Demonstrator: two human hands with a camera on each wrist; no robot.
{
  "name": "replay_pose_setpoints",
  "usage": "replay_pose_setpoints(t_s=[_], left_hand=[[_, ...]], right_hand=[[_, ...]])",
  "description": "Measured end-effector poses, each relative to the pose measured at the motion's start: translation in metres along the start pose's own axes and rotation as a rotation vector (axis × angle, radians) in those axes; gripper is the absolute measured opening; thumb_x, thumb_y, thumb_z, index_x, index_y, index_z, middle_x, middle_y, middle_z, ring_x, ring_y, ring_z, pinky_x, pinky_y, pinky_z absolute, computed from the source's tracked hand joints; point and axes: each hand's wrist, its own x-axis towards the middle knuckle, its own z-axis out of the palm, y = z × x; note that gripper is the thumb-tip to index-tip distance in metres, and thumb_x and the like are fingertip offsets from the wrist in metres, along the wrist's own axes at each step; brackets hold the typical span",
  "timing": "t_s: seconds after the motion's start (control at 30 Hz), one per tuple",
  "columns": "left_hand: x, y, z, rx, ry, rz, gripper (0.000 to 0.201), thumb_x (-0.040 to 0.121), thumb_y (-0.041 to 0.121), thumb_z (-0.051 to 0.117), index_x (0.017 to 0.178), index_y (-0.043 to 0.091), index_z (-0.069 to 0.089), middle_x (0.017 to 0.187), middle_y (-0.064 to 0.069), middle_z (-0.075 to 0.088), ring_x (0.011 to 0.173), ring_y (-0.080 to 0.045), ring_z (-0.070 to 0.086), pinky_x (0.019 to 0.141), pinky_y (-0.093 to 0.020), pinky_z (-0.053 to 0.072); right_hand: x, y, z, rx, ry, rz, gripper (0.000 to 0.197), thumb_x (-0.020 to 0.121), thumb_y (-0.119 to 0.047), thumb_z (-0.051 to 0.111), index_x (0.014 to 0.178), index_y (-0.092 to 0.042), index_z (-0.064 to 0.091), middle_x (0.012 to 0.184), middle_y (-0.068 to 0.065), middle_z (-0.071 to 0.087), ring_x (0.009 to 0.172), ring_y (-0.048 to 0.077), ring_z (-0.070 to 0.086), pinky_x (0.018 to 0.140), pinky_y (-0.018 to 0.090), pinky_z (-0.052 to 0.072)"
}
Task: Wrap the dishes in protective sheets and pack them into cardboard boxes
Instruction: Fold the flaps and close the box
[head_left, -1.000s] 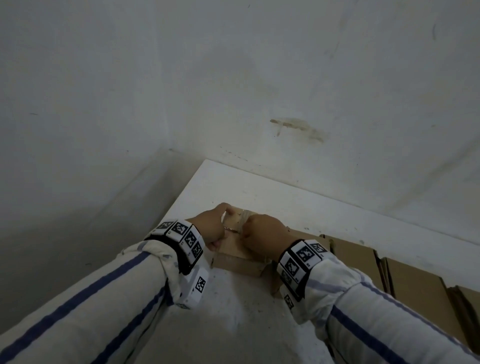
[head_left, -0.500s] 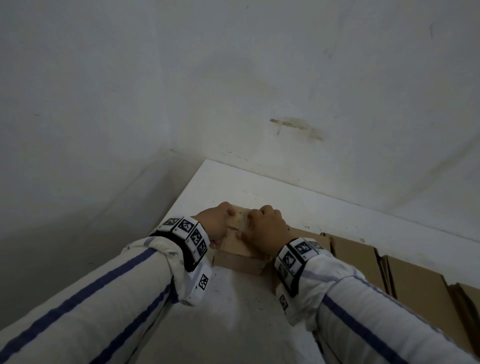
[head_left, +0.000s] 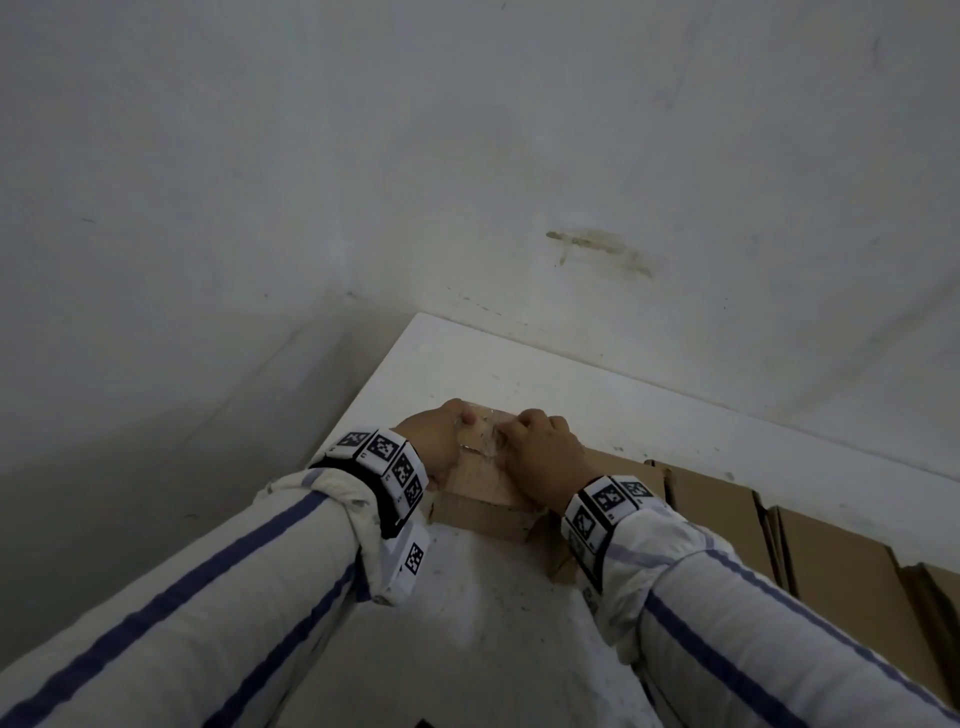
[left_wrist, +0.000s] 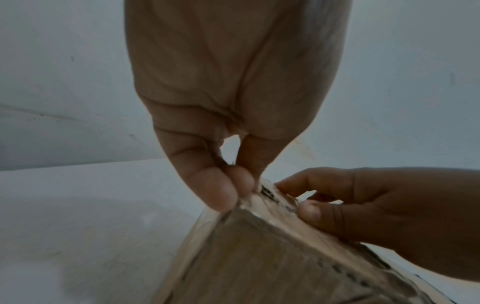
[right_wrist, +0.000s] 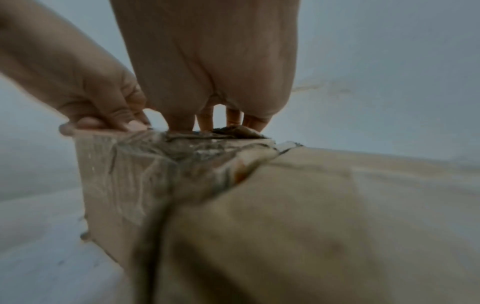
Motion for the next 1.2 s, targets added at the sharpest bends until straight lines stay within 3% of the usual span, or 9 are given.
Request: replay_pose_setpoints(t_s=[0.13, 0.23, 0.43, 0.6, 0.73, 0.9, 1.03, 1.1, 1.2], left_hand=[[0.0, 0.002, 0.0, 0.028, 0.001, -0.004, 0.053, 0.09, -0.005, 0.034, 0.132, 0.026, 0.035, 0.078, -0.008, 0.048, 0.07, -0.03, 0.055, 0.071, -0.043, 0.056], [0.002, 0.003, -0.001, 0.05, -0.004, -0.009, 0.052, 0.089, -0.005, 0.034, 0.131, 0.027, 0.035, 0.079, -0.009, 0.048, 0.067, -0.029, 0.055, 0.071, -0.043, 0.057], [-0.003, 0.003, -0.002, 0.093, -0.005, 0.005, 0.052, 0.088, -0.003, 0.037, 0.132, 0.025, 0.033, 0.095, -0.014, 0.051, 0.077, -0.033, 0.057, 0.075, -0.045, 0.057], [-0.002, 0.003, -0.003, 0.066, -0.039, -0.002, 0.052, 0.089, -0.001, 0.041, 0.133, 0.026, 0.032, 0.106, -0.014, 0.049, 0.085, -0.034, 0.057, 0.078, -0.049, 0.057], [0.0, 0.002, -0.002, 0.042, -0.044, -0.017, 0.052, 0.09, -0.001, 0.039, 0.132, 0.028, 0.032, 0.111, -0.017, 0.051, 0.084, -0.035, 0.059, 0.076, -0.049, 0.058], [0.001, -0.001, -0.001, -0.017, -0.06, -0.008, 0.046, 0.092, 0.008, 0.041, 0.133, 0.028, 0.032, 0.121, -0.017, 0.047, 0.085, -0.034, 0.058, 0.074, -0.045, 0.058], [0.004, -0.002, 0.004, -0.072, -0.046, -0.021, 0.044, 0.093, 0.009, 0.038, 0.13, 0.032, 0.033, 0.122, -0.016, 0.046, 0.084, -0.033, 0.058, 0.065, -0.04, 0.056], [0.007, -0.002, 0.005, -0.059, -0.038, -0.026, 0.046, 0.092, 0.007, 0.037, 0.132, 0.031, 0.032, 0.117, -0.016, 0.048, 0.084, -0.033, 0.058, 0.068, -0.042, 0.057], [0.008, -0.001, 0.004, -0.105, -0.042, -0.047, 0.04, 0.094, 0.009, 0.038, 0.129, 0.028, 0.035, 0.108, -0.015, 0.05, 0.077, -0.032, 0.058, 0.063, -0.039, 0.056]], right_hand=[[-0.007, 0.003, -0.005, -0.037, -0.068, -0.028, 0.061, 0.089, -0.052, 0.05, 0.142, -0.028, 0.034, 0.147, 0.005, 0.031, 0.133, 0.031, 0.031, 0.107, 0.043, 0.029], [-0.001, 0.004, -0.009, -0.033, -0.077, -0.025, 0.064, 0.085, -0.055, 0.054, 0.14, -0.026, 0.037, 0.143, 0.005, 0.035, 0.129, 0.031, 0.034, 0.105, 0.042, 0.032], [0.0, -0.018, 0.007, -0.023, 0.11, 0.11, 0.056, 0.086, -0.058, 0.05, 0.124, -0.016, 0.05, 0.126, 0.009, 0.047, 0.118, 0.031, 0.043, 0.097, 0.041, 0.036], [0.001, -0.003, 0.004, -0.033, 0.056, 0.032, 0.065, 0.082, -0.065, 0.05, 0.131, -0.024, 0.045, 0.132, 0.005, 0.044, 0.12, 0.029, 0.041, 0.1, 0.041, 0.034], [0.005, -0.002, -0.001, -0.017, 0.051, 0.037, 0.062, 0.081, -0.063, 0.054, 0.131, -0.026, 0.046, 0.131, 0.005, 0.044, 0.12, 0.029, 0.041, 0.099, 0.039, 0.036], [0.006, -0.001, -0.002, 0.036, 0.027, 0.045, 0.041, 0.094, -0.039, 0.046, 0.133, -0.025, 0.046, 0.133, 0.007, 0.043, 0.12, 0.032, 0.039, 0.099, 0.041, 0.037], [0.007, 0.008, 0.001, 0.023, 0.018, 0.033, 0.038, 0.097, -0.031, 0.041, 0.135, -0.027, 0.045, 0.135, 0.007, 0.041, 0.122, 0.032, 0.04, 0.099, 0.042, 0.037], [0.004, 0.006, 0.004, 0.009, 0.045, 0.036, 0.039, 0.097, -0.034, 0.041, 0.134, -0.027, 0.045, 0.136, 0.006, 0.042, 0.122, 0.031, 0.04, 0.1, 0.041, 0.036], [-0.002, 0.002, 0.008, 0.011, 0.054, 0.041, 0.054, 0.088, -0.054, 0.049, 0.135, -0.028, 0.042, 0.138, 0.003, 0.041, 0.125, 0.029, 0.038, 0.103, 0.041, 0.034]])
